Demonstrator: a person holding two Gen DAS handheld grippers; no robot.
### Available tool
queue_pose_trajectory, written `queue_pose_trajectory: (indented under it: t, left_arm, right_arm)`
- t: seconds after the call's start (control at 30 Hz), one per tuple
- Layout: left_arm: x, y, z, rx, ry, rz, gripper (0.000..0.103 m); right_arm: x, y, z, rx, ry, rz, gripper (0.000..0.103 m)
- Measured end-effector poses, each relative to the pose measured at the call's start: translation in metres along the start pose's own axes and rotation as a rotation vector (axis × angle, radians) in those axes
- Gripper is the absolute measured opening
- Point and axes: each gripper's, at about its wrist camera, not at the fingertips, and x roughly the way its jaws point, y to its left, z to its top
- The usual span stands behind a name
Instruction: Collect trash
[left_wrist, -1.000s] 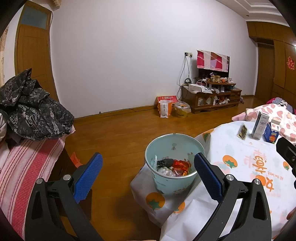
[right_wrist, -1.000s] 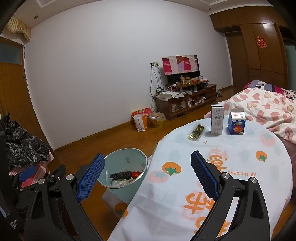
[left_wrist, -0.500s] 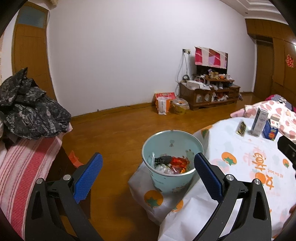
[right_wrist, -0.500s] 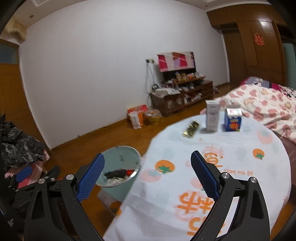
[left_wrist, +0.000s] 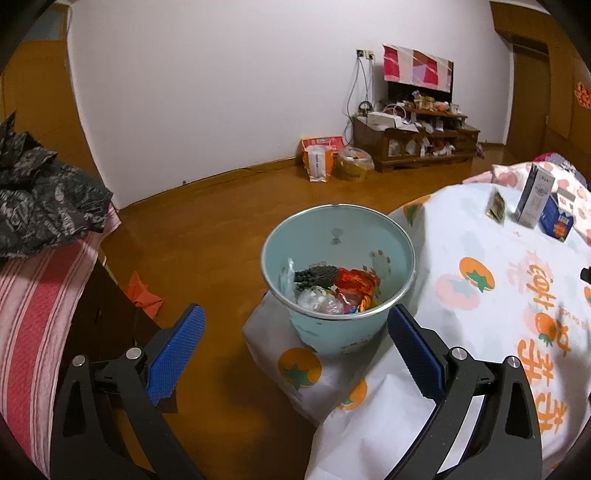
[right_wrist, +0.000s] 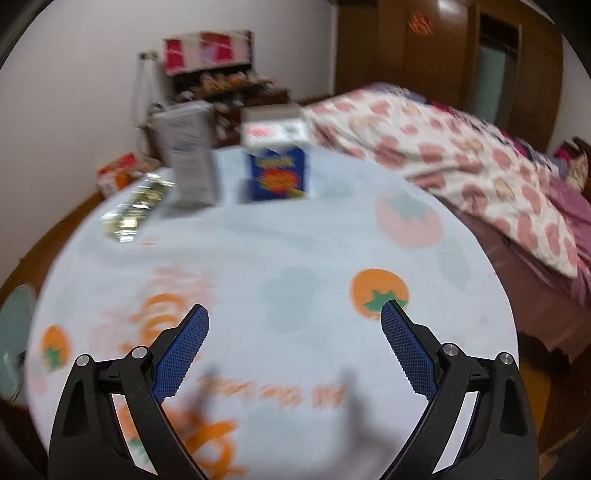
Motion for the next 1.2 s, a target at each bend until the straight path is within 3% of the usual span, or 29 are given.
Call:
queue_pose_trajectory:
  t: [0.2,0.6,0.9,1.2]
  left_arm:
    - [0.021,-0.021,0.008,0.038,0.032,-0.011,0.097]
    - [0.05,-0.051,0.025,0.056,0.06,-0.033,0.097]
    - [0.057,-0.06,0.028,0.063,0.074,-0.037,0.097]
    - [0.057,-0.064,0.03,0.064,0.067,-0.043,0.097]
  right_arm:
    - [0.045,-0.017,0.005,0.021,0.101,-0.005,0.093]
    - [0.068,-0.02,0.01,0.0,0.122,-0.021,0.093]
    - [0.058,-0.018,0.012,-0.006,0.082,-0.024,0.093]
    - [0.011,0.001,0.004,-0.034,0.008,0.011,0.093]
